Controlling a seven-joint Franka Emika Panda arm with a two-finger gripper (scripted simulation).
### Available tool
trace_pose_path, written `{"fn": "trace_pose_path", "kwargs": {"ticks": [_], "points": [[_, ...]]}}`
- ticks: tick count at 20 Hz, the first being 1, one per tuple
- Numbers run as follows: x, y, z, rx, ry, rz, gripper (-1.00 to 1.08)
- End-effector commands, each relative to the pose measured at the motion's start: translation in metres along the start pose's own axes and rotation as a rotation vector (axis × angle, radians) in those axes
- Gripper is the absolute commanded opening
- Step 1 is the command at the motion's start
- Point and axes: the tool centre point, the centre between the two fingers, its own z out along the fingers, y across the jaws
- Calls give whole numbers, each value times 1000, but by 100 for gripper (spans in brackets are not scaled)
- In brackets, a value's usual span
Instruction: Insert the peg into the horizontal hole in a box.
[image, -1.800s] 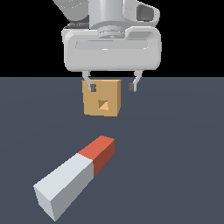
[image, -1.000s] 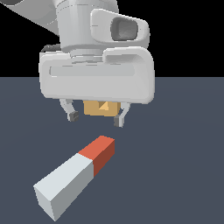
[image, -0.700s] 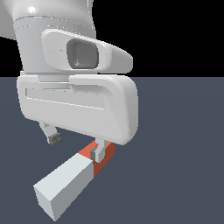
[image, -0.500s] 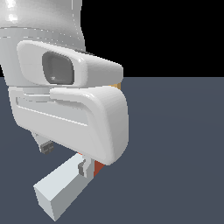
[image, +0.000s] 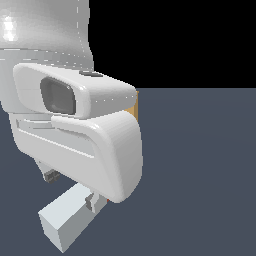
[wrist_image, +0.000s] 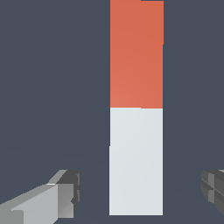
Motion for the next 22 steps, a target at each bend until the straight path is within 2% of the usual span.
{"fn": "trace_pose_path", "kwargs": {"ticks": [1,7,12,13,22], "points": [[0,-1,9,1,0,1,100],[-1,-2,37,1,1,3,100],[0,-1,44,1,1,4,100],[0,-1,44,1,1,4,-100],[0,-1,44,1,1,4,-100]]}}
